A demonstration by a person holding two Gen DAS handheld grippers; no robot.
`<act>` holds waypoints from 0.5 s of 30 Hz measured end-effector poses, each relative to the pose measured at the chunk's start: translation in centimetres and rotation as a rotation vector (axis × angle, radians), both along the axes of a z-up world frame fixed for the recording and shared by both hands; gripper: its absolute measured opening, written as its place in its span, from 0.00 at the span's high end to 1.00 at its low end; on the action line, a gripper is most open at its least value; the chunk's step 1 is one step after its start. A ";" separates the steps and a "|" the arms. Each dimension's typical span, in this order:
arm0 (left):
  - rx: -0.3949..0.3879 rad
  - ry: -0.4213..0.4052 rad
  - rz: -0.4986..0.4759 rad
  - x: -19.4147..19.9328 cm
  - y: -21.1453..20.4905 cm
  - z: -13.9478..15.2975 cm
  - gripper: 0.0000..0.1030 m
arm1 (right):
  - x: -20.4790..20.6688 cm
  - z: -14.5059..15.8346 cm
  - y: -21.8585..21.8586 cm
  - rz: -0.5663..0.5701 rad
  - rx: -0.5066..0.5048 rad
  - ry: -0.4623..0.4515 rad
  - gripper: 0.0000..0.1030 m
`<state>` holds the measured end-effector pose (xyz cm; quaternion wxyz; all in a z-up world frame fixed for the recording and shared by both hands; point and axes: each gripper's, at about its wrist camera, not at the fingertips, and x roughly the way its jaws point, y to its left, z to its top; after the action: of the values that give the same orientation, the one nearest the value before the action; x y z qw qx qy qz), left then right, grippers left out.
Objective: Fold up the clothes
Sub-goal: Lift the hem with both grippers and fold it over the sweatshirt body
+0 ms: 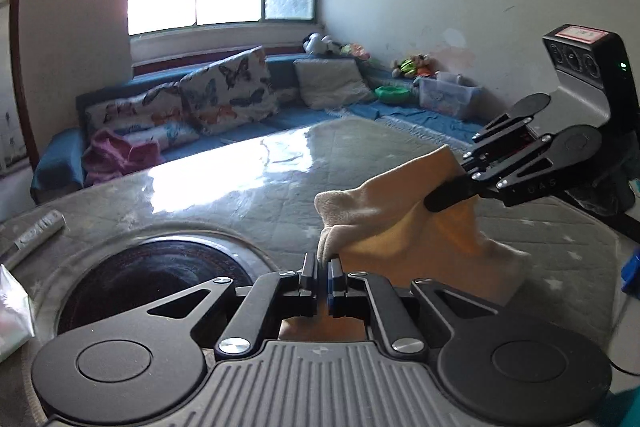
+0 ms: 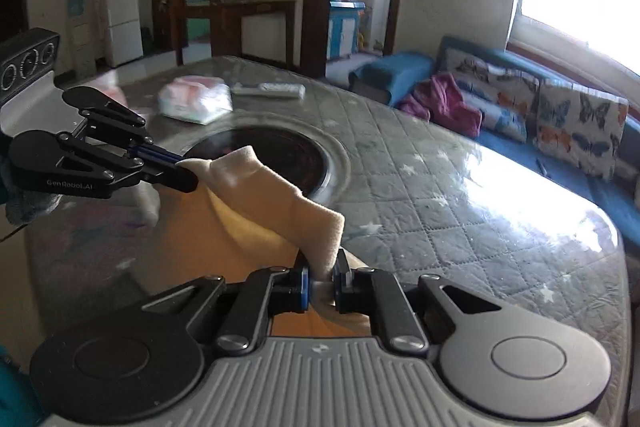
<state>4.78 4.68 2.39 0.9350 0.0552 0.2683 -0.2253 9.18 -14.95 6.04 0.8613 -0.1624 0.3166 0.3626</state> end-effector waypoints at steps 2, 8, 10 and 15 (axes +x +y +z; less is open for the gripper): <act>0.006 0.038 0.033 2.1 -0.2 -1.5 0.95 | 1.9 -1.6 0.4 -0.032 0.001 0.032 0.90; 0.044 0.121 0.117 4.7 -0.7 -4.7 0.90 | 5.3 -6.5 0.2 -0.173 0.046 0.115 0.77; 0.052 0.123 0.141 4.8 -0.5 -4.7 0.83 | 5.3 -6.9 -0.8 -0.223 0.079 0.115 0.69; 0.046 0.119 0.221 4.9 0.5 -4.0 0.81 | 4.7 -6.9 -3.6 -0.338 0.137 0.082 0.60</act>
<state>9.69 5.22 -1.56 0.9350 0.0333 0.3331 -0.1173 13.83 -18.52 -0.85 0.9054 -0.0329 0.3488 0.2398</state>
